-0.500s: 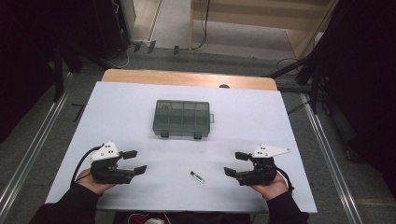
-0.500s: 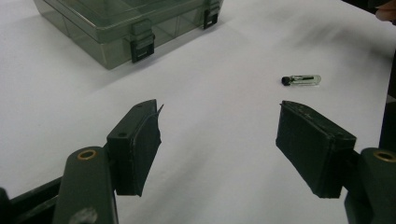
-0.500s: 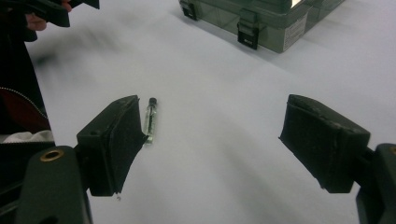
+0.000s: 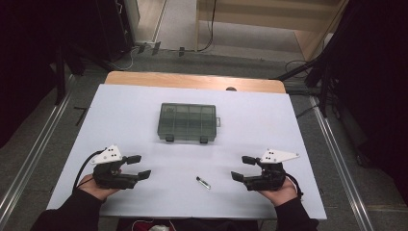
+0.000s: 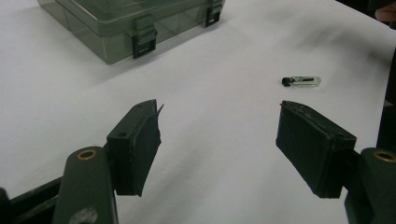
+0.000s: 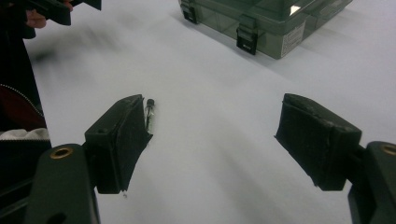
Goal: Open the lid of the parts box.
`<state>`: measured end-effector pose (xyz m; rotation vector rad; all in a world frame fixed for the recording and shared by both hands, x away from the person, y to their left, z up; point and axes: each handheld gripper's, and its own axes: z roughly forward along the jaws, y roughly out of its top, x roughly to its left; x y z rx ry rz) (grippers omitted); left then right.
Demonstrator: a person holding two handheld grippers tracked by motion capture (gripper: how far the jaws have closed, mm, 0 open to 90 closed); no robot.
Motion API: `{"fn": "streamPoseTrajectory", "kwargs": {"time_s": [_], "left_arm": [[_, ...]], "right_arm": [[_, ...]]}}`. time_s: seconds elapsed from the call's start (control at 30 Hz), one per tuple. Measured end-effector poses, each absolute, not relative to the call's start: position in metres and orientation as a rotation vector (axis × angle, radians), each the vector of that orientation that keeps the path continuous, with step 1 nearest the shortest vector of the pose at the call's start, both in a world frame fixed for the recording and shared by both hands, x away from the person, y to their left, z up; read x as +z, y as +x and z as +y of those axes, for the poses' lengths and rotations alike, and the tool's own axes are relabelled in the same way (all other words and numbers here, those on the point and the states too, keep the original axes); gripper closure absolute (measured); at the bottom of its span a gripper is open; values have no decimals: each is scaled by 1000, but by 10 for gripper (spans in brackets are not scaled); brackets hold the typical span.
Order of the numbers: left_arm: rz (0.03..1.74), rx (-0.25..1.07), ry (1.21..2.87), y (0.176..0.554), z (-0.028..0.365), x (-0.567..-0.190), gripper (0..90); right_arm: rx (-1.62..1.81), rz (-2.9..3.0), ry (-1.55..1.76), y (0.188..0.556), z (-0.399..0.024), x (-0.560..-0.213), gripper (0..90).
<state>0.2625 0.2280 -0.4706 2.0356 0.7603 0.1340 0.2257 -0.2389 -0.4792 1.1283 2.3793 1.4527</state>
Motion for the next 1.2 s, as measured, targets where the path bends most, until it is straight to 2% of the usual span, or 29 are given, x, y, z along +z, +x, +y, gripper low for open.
{"fn": "streamPoseTrajectory", "kwargs": {"time_s": [0.1,0.27,0.37,1.2], "left_arm": [[751,141,2030,263,228,-471,259],[750,137,2025,263,228,-471,257],[761,129,2024,265,228,-471,227],[766,124,2029,265,227,-472,227]], "right_arm": [[1452,2386,1134,226,-238,-480,245],[1457,2399,1135,227,-238,-480,244],[1459,2405,1136,229,-238,-481,242],[1446,2413,1165,231,-238,-482,243]]}}
